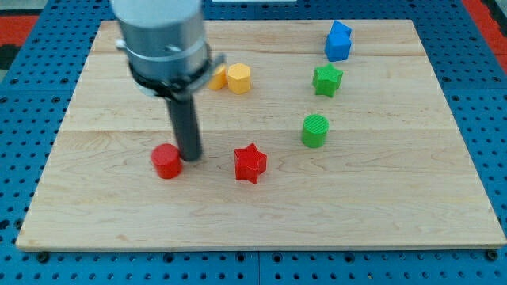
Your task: Push the red circle slightly upwards
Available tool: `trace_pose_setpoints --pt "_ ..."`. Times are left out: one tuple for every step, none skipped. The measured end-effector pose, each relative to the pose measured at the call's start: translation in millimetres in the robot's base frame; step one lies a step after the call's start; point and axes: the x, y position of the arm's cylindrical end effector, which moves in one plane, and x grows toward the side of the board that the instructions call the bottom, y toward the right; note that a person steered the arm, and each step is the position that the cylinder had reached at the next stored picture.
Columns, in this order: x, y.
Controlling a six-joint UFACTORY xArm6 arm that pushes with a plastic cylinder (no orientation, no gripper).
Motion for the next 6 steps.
trace_pose_setpoints --pt "13.1 27.4" --pt "46.1 21.7" --pt "55.2 -22.6" --pt "37.8 -37.3" --pt "46.5 -26.8" --pt "12.9 44.2"
